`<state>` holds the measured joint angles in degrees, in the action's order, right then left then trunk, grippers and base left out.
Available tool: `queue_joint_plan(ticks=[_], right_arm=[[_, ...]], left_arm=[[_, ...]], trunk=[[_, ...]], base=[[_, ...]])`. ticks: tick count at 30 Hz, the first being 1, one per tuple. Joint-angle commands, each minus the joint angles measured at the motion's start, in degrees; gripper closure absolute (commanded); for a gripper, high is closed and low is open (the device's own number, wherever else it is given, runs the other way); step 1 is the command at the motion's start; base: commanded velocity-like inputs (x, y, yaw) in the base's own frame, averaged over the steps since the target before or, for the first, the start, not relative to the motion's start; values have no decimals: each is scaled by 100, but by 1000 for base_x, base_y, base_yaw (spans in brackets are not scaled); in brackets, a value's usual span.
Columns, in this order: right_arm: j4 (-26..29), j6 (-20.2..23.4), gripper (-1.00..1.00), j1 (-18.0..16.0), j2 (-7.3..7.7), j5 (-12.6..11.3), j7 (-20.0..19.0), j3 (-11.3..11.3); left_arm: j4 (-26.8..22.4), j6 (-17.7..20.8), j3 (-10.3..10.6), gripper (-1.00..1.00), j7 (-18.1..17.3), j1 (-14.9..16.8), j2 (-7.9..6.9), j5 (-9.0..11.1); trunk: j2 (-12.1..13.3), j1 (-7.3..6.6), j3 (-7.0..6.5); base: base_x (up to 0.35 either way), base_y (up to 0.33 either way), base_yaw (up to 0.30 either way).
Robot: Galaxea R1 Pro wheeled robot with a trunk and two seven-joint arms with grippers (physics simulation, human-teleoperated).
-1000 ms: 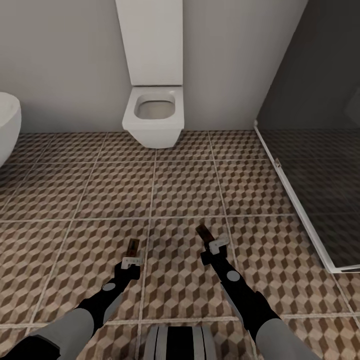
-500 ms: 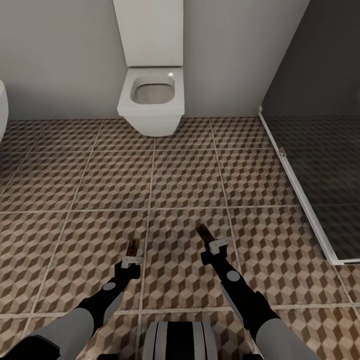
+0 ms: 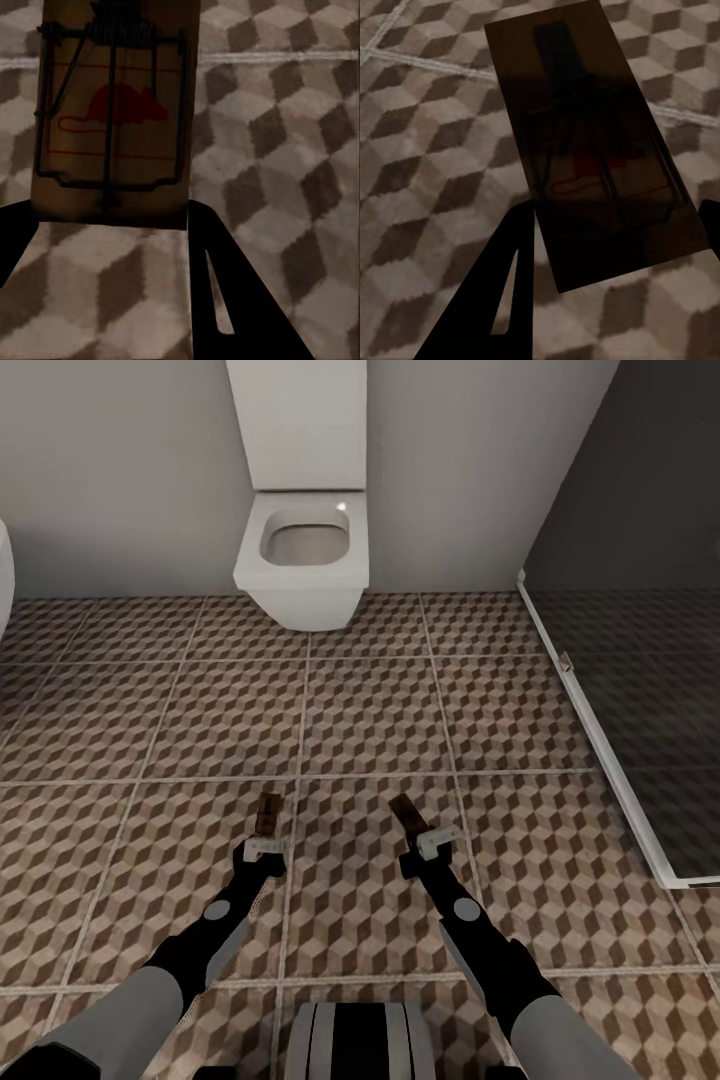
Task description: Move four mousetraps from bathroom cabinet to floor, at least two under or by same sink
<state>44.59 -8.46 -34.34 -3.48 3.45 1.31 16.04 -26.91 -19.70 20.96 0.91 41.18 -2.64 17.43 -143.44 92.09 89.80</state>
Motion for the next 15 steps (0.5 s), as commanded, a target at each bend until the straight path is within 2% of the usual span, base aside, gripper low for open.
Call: queue_joint_plan(ticks=[1,10,15], right_arm=[[0,-24,100,-2,-5,29,13,3],[13,-50,100,-2,-12,34,10,13],[336,-35,100,-2,12,33,11,7]], left_arm=[[-53,-52,49,100,28,-5,-49,45],[-48,-99,53,100,19,-96,-74,42],[-51,-96,55,100,23,-101,-78,41]], trunk=[[-1,-1,3],[-1,-1,3],[-1,-1,3]], base=[[0,0,0],[0,0,0],[0,0,0]])
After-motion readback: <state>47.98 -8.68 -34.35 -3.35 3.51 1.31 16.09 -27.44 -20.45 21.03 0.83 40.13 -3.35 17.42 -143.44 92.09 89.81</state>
